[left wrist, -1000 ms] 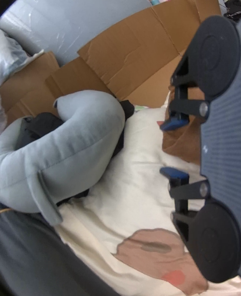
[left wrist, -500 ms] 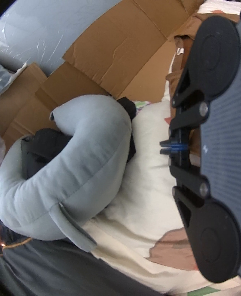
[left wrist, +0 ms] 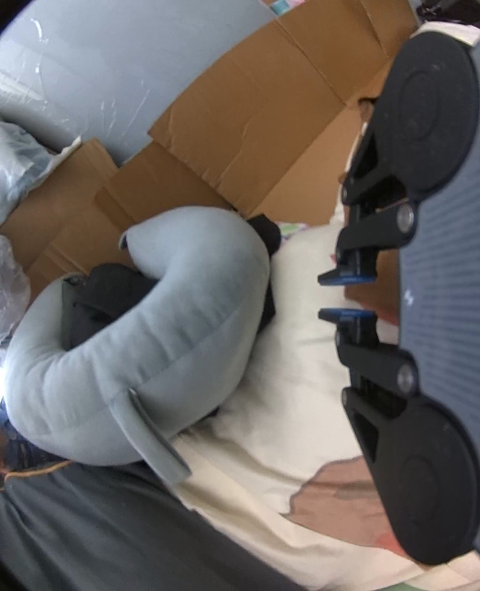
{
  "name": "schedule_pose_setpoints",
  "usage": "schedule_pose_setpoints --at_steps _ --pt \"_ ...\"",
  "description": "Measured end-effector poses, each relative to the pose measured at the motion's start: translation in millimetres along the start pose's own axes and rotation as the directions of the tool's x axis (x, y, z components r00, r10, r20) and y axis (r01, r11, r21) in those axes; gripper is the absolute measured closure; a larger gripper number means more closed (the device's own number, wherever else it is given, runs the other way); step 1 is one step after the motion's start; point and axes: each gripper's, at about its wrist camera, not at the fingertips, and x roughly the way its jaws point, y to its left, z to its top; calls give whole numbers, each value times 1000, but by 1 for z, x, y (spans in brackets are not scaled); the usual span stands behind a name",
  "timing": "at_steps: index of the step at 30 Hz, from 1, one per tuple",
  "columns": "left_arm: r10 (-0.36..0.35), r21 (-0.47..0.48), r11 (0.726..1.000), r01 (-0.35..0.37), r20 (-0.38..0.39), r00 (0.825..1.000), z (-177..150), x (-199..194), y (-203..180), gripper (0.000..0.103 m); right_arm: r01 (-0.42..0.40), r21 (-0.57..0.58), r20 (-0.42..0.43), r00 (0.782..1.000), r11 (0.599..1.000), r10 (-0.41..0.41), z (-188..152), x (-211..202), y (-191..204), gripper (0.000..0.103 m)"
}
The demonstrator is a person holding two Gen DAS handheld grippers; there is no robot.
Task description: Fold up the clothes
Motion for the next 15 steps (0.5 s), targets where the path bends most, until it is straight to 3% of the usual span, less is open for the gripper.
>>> schedule_pose_setpoints --at_steps 4,6,9,15 --pt "-15 -27 1000 15 -13 1000 -8 2 8 85 -15 33 -21 1000 999 16 -1 5 -7 99" --pt "-41 -44 998 40 -15 999 -10 2 9 77 -23 61 -28 999 998 25 -1 8 -12 97" --pt "-38 -36 999 38 -14 999 -8 4 7 72 -30 107 -18 999 994 33 -1 9 -19 79" --pt "-52 -49 998 49 -68 996 -3 18 6 76 -50 176 5 999 983 50 4 13 -30 78"
